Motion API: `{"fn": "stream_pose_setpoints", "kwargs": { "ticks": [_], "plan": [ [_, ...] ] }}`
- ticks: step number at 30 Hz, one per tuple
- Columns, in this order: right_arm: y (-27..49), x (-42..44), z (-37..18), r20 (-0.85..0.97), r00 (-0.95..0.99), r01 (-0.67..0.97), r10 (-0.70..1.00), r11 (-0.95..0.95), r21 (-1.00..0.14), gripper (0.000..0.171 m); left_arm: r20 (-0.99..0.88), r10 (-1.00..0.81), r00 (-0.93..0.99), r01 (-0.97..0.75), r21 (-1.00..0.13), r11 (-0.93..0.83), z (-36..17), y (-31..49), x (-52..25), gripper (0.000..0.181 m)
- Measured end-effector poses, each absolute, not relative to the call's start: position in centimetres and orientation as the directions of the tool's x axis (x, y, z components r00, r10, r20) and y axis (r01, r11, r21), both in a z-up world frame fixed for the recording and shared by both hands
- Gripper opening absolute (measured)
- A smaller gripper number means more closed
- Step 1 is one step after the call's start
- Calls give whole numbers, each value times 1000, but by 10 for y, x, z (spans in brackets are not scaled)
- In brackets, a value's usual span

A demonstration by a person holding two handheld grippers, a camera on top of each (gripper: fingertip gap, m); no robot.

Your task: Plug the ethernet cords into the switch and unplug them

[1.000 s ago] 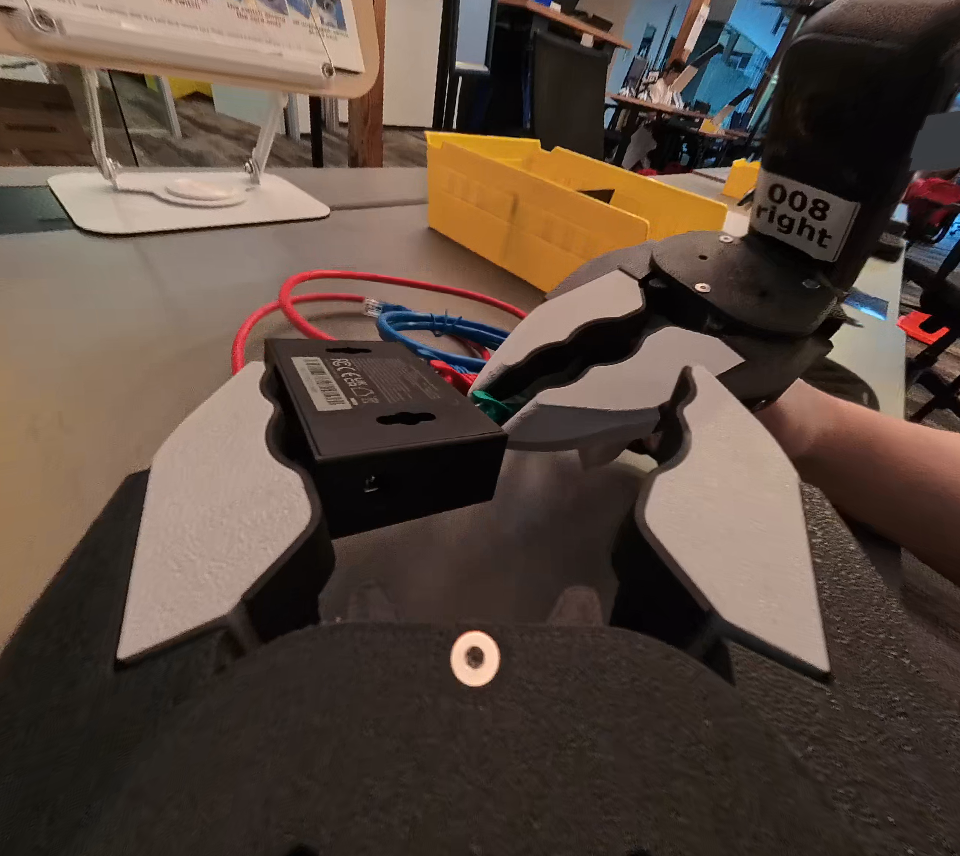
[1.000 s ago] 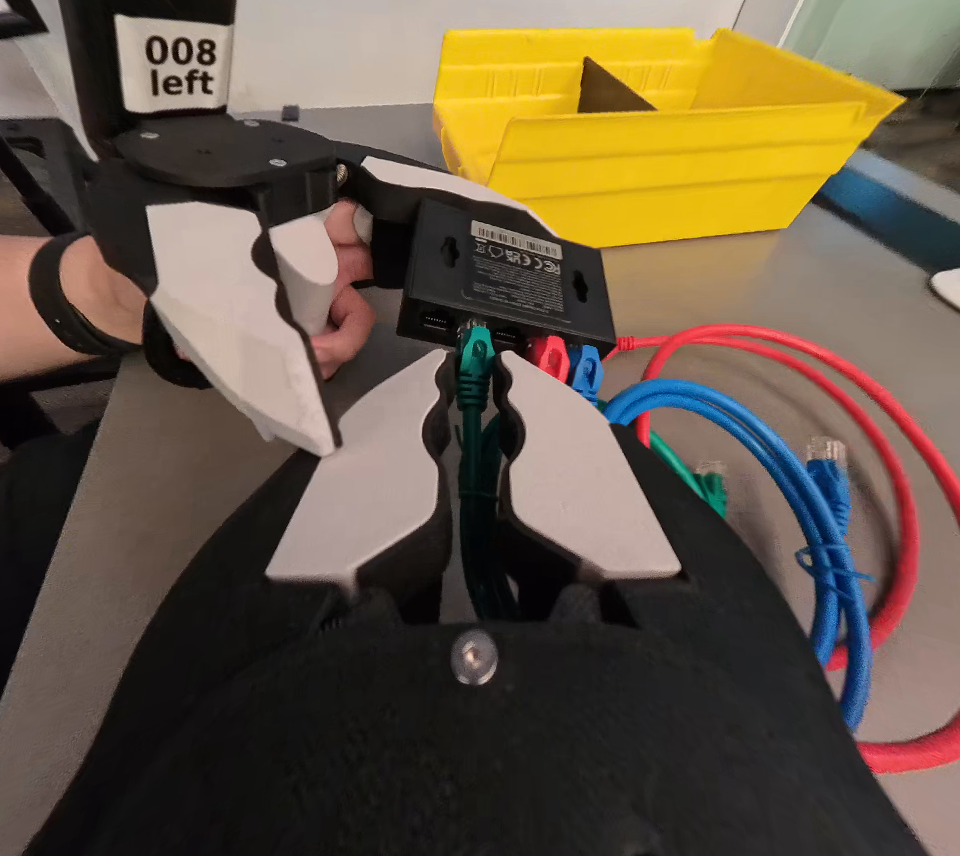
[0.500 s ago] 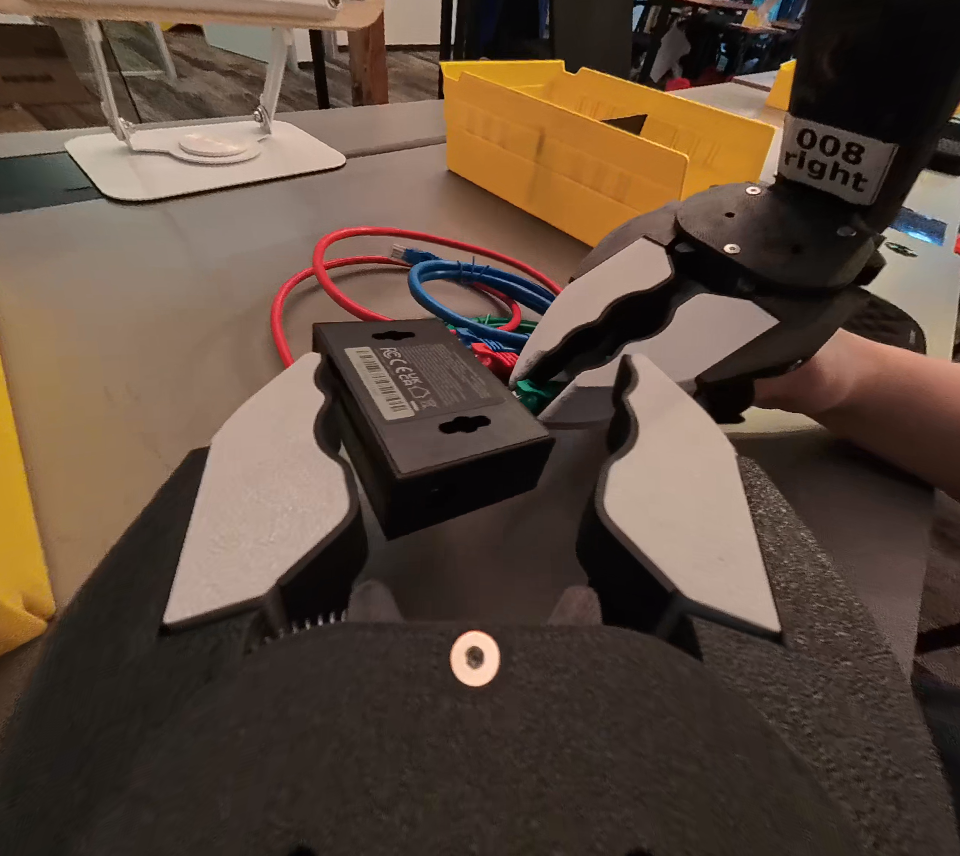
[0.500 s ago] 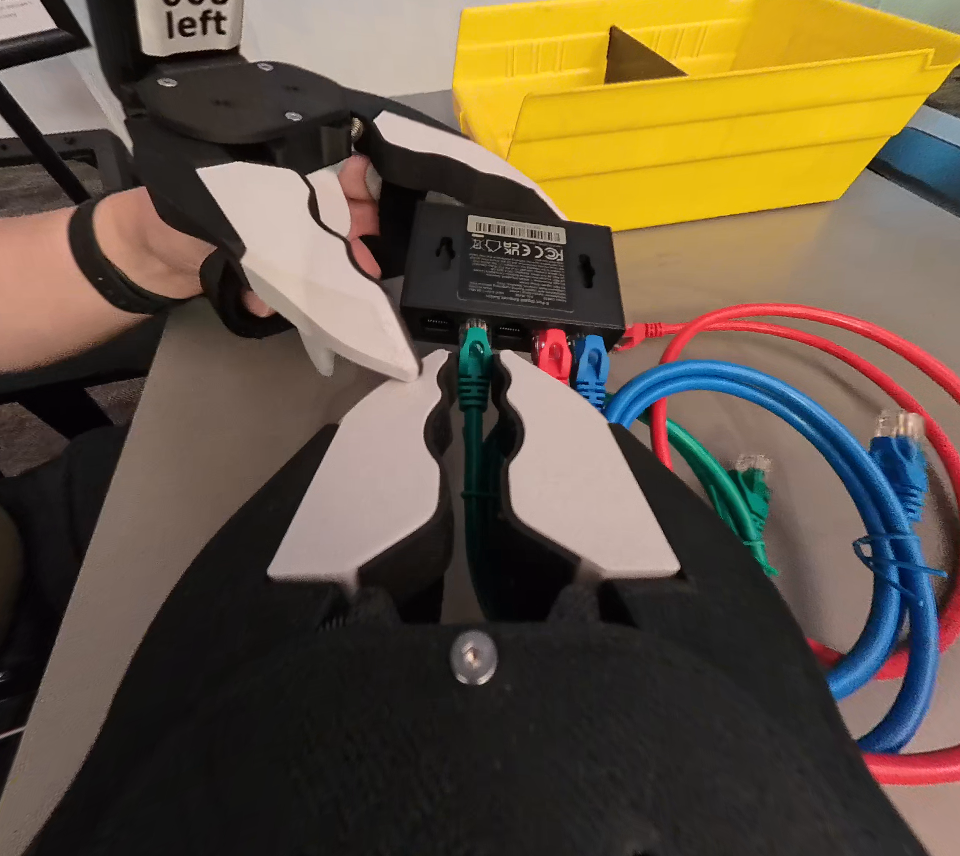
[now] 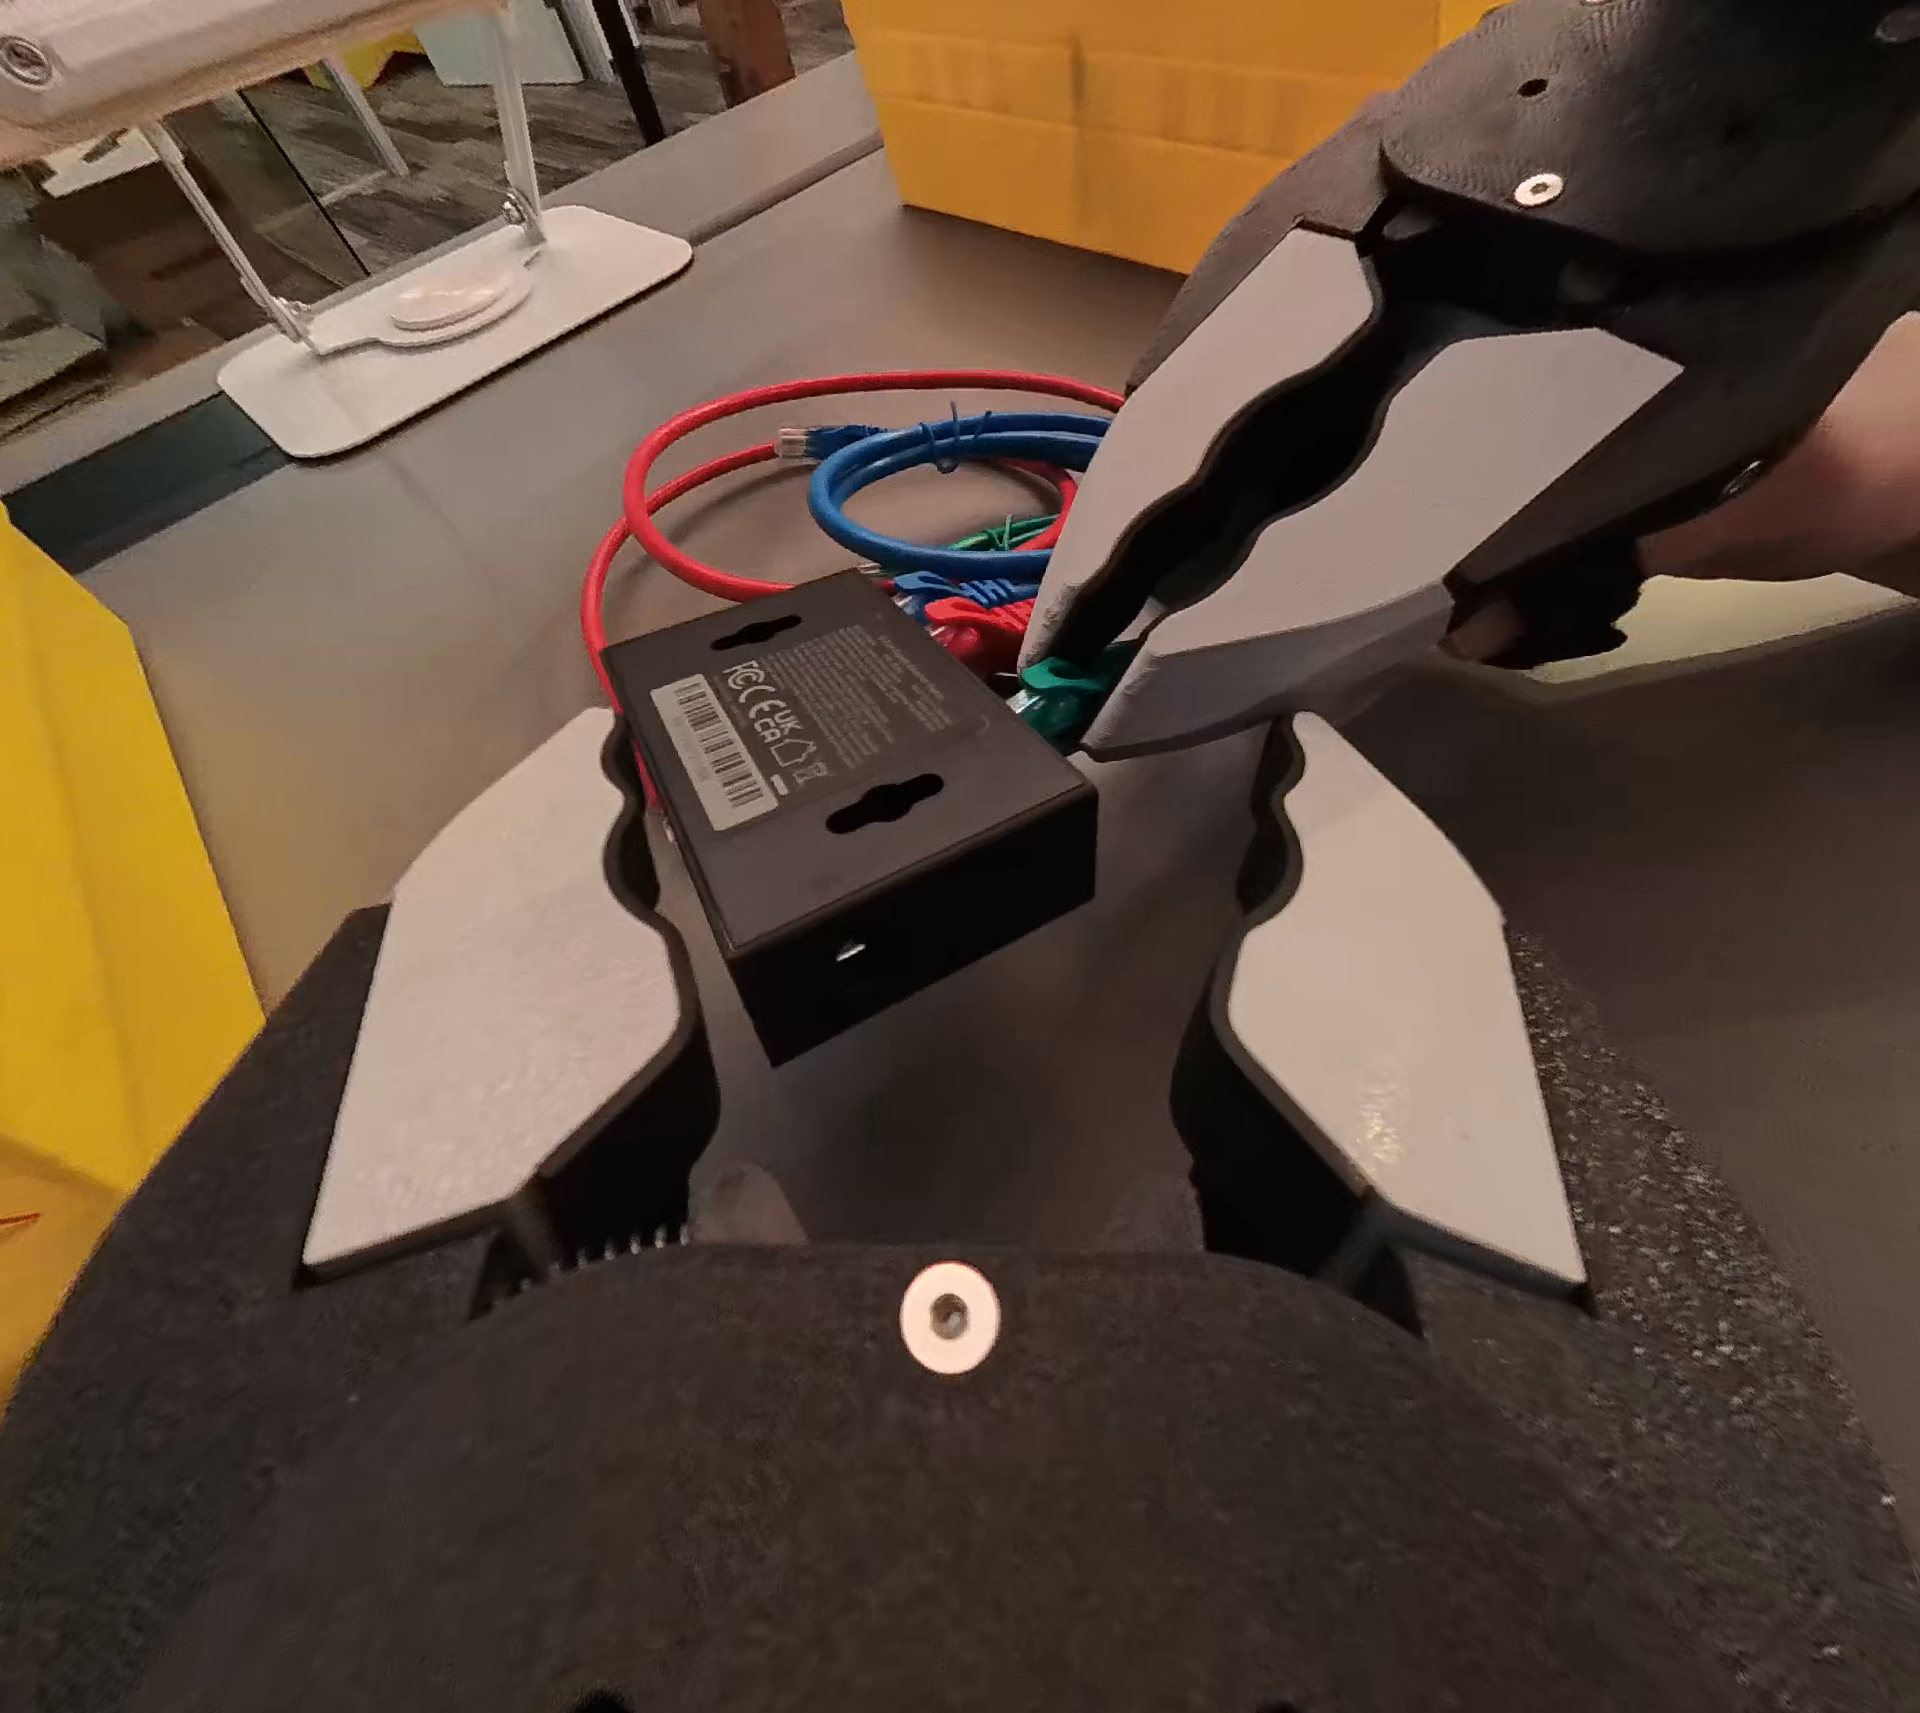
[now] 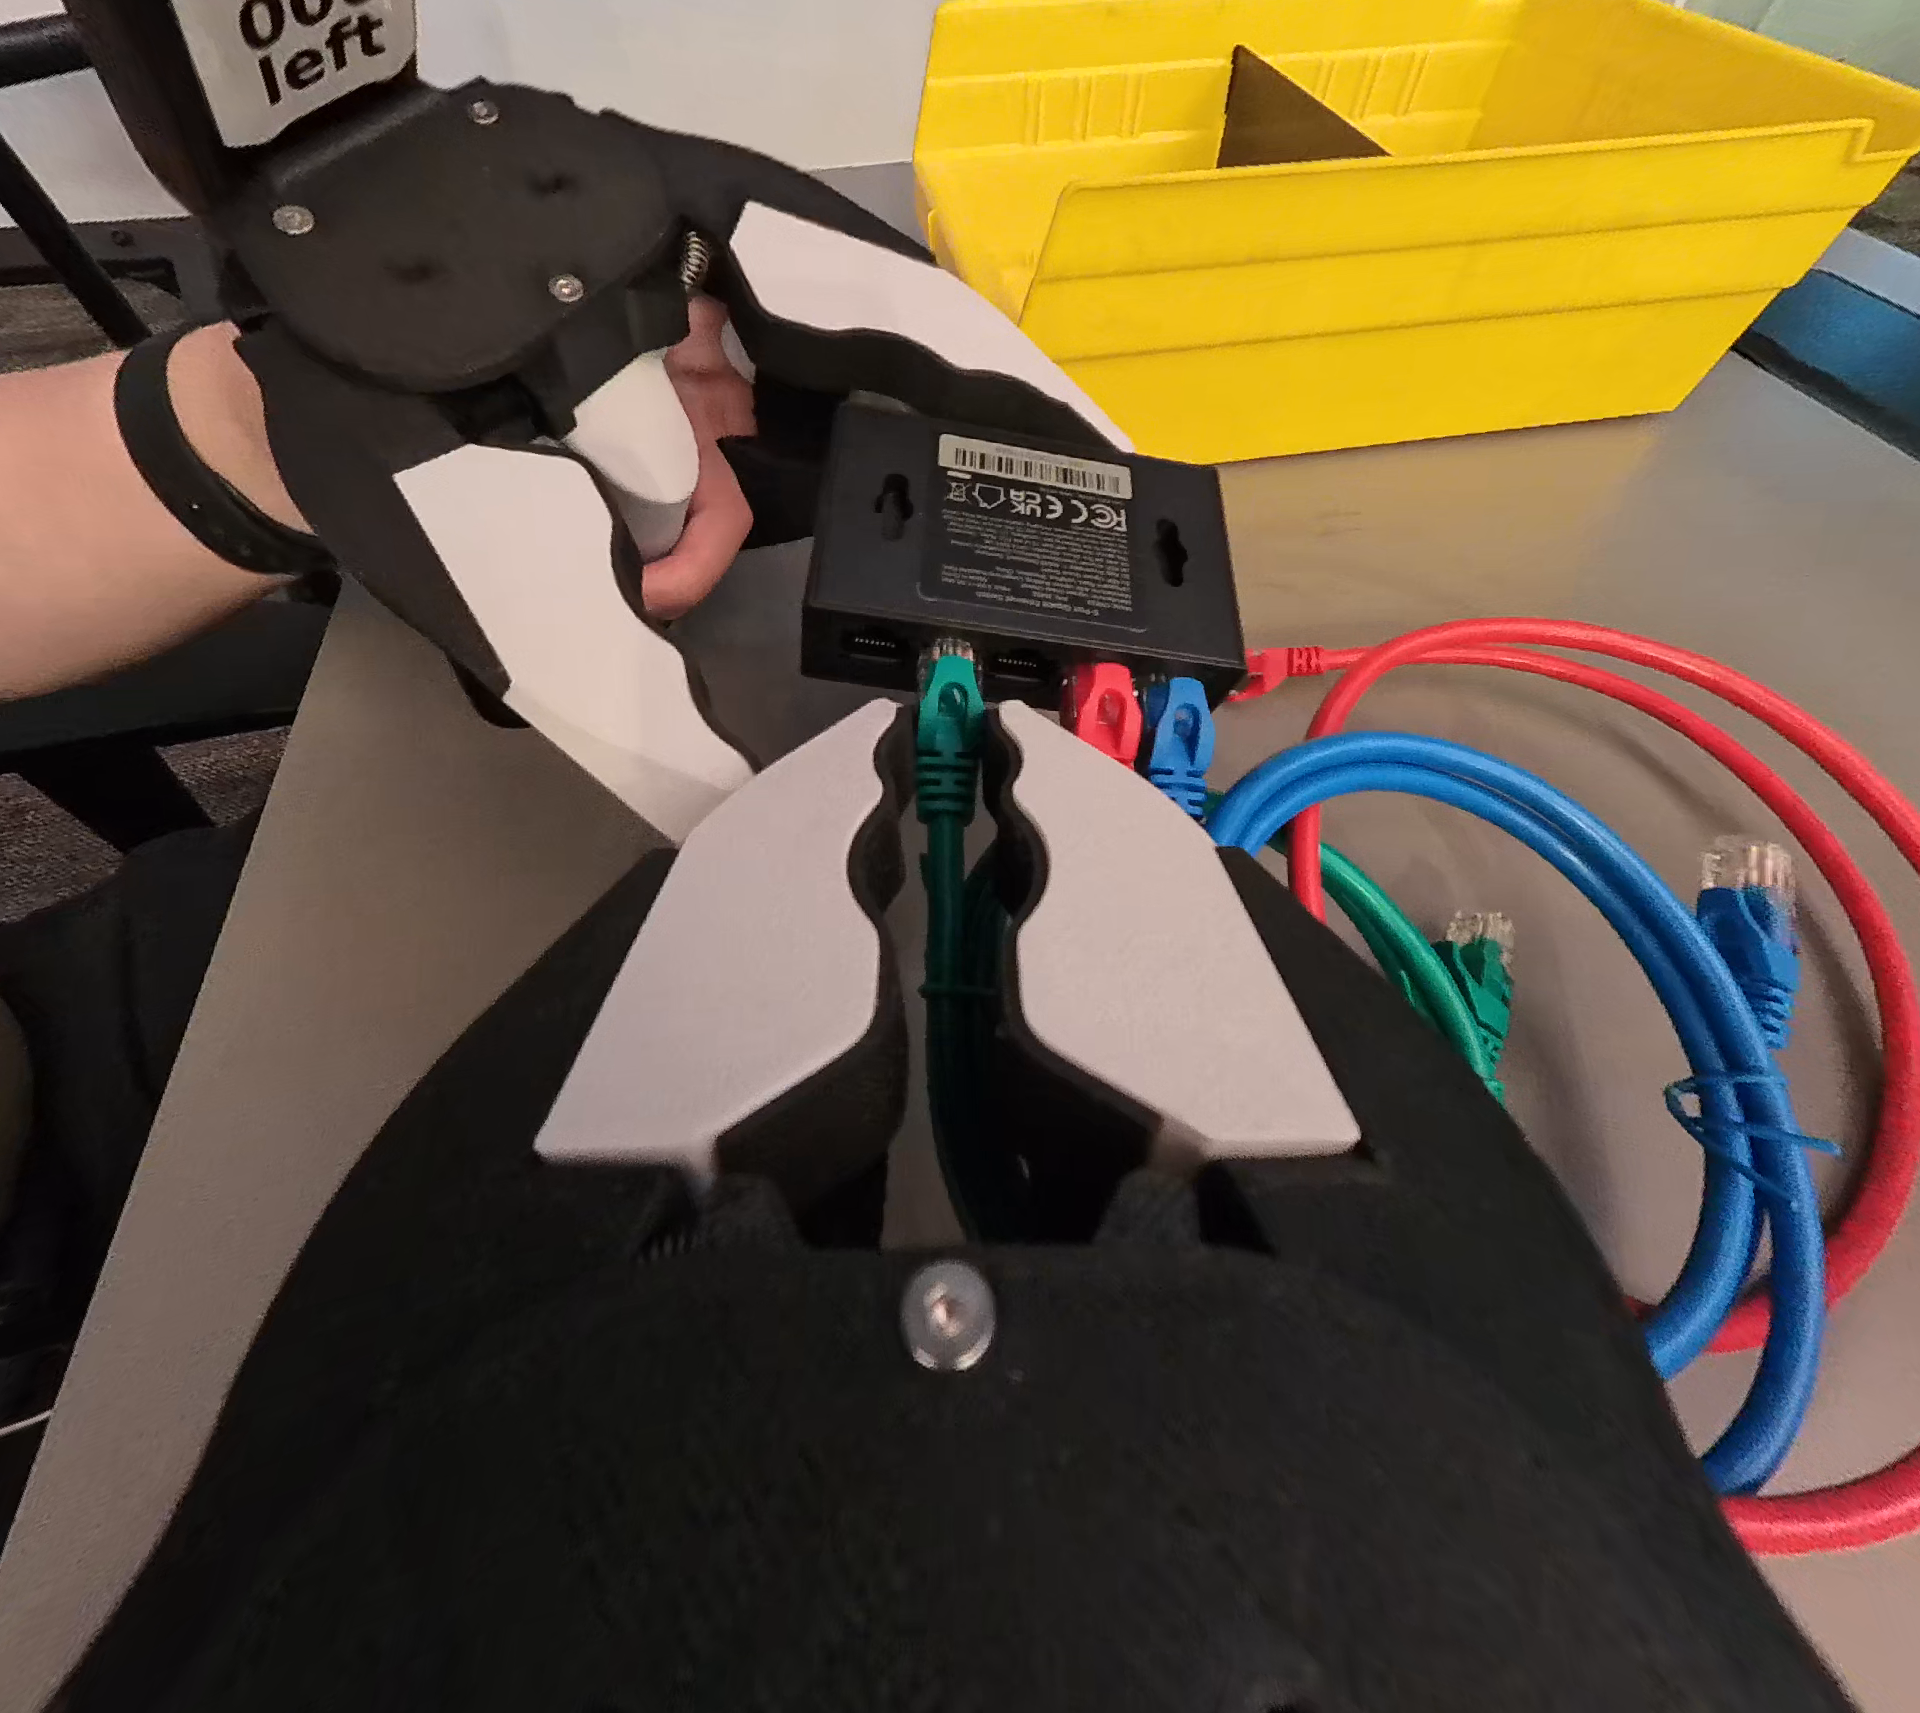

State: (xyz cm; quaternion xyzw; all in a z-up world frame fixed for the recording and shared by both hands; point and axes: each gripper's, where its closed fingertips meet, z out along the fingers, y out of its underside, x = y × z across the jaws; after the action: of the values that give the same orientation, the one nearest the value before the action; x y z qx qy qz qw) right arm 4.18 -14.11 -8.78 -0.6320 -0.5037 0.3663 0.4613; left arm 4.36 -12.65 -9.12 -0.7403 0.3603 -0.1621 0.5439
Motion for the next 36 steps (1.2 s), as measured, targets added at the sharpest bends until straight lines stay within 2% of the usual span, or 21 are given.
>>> {"fn": "stream_pose_setpoints", "kwargs": {
  "ticks": [3, 9, 23, 36],
  "plan": [
    [-141, 42, -88, -11, 222, 295, 975, -78, -952, 12, -154, -712, 685, -364, -919, -152, -92, -126, 41, 108],
    [-145, 42, -84, -47, 189, 269, 981, -98, -958, 12, -152, -708, 690, -359, -921, -151, -90, -127, 30, 85],
    [-140, 44, -78, -55, 218, 238, 974, -108, -965, 13, -121, -654, 747, -285, -947, -150, -86, -124, 30, 79],
    [-138, 48, -78, -154, 201, 223, 967, -198, -954, 12, 60, -650, 757, -147, -954, -260, -89, -123, 32, 78]
  ]
}}
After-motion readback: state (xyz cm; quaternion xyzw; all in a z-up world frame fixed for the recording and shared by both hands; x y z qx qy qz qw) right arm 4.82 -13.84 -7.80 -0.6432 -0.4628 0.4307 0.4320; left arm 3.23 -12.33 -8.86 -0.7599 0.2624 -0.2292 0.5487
